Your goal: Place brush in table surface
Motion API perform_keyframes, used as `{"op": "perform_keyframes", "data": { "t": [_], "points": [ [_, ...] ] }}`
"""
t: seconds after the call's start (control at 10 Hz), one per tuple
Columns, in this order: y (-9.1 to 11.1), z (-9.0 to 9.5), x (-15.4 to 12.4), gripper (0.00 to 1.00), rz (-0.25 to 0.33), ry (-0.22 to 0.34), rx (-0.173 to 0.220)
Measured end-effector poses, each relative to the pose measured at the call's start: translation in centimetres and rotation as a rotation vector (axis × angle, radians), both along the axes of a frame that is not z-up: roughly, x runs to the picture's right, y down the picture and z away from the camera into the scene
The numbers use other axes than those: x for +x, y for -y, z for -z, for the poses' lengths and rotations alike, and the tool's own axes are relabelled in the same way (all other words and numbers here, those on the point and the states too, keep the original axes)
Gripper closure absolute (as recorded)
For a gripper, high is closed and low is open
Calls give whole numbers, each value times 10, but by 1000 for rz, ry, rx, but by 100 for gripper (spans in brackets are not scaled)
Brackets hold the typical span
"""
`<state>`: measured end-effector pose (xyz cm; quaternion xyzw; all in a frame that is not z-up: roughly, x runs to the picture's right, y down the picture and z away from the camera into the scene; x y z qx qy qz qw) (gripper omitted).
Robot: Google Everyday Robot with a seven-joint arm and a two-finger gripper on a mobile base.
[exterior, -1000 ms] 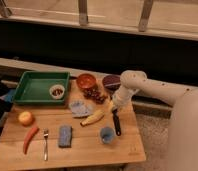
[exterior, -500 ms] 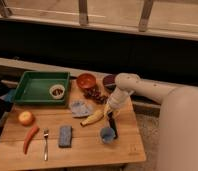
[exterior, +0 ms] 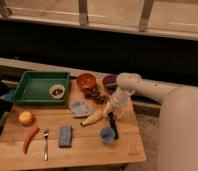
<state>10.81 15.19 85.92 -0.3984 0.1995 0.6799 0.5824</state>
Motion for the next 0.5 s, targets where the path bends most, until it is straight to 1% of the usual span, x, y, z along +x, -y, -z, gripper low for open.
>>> {"op": "perform_keyframes", "data": {
  "t": [0.1, 0.3, 0.5],
  "points": [
    [8, 6, 10, 40, -8, -19, 22],
    [30, 25, 28, 40, -28, -54, 81],
    [60, 53, 53, 40, -84, -95, 164]
  ]
}}
